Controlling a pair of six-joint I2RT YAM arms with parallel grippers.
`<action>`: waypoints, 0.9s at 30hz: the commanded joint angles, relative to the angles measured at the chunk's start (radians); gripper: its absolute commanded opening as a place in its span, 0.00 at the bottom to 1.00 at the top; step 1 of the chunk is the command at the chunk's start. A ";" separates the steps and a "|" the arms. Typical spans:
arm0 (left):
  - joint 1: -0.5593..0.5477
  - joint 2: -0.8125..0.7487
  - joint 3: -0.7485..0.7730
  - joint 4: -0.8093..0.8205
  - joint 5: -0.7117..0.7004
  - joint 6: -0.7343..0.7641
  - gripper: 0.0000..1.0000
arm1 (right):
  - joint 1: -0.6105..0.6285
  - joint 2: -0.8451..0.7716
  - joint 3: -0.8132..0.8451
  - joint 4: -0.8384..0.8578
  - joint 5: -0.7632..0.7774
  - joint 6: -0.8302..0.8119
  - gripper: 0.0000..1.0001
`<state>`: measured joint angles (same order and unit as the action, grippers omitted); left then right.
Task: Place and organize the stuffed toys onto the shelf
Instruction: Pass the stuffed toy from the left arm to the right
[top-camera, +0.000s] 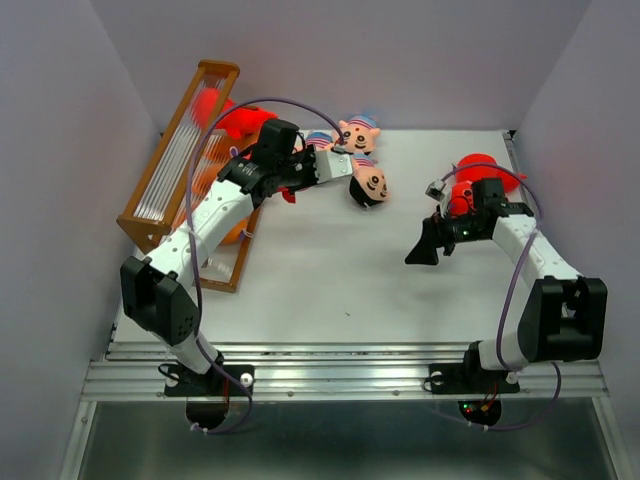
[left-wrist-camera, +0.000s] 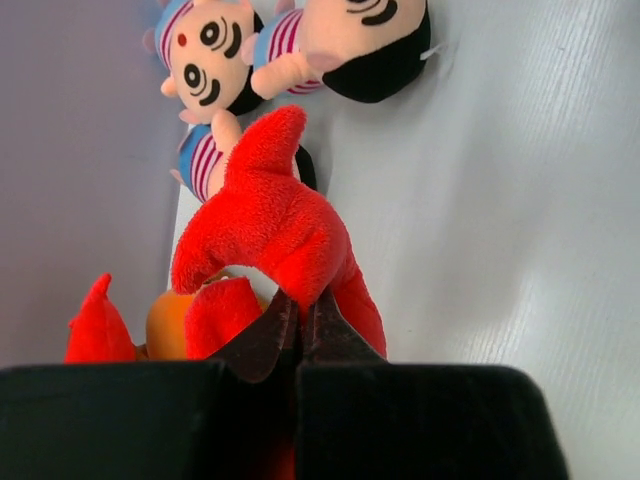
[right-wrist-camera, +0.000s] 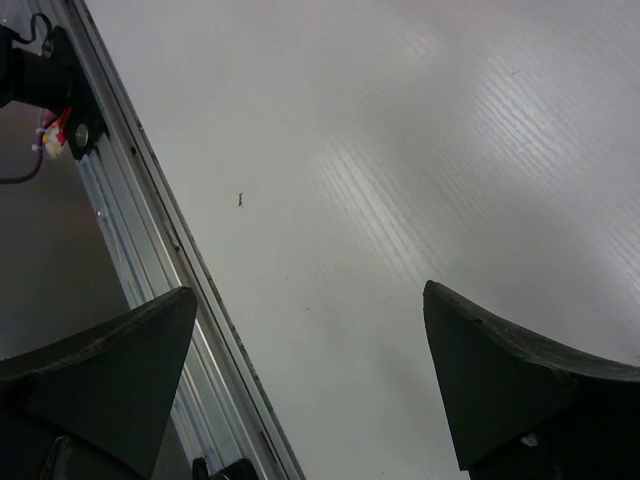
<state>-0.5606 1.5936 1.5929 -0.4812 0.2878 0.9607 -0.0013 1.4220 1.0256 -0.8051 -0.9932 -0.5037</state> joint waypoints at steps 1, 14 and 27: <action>0.071 0.012 0.061 -0.002 0.105 0.064 0.00 | -0.017 -0.028 -0.015 0.038 -0.091 -0.055 1.00; 0.214 0.108 0.079 0.069 0.157 0.092 0.00 | -0.017 -0.067 -0.032 0.037 -0.120 -0.062 1.00; 0.266 0.120 0.078 0.135 0.157 0.095 0.00 | -0.017 -0.074 -0.033 0.034 -0.122 -0.062 1.00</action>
<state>-0.3111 1.7329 1.6257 -0.3931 0.4191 1.0397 -0.0135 1.3800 0.9977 -0.7990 -1.0824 -0.5468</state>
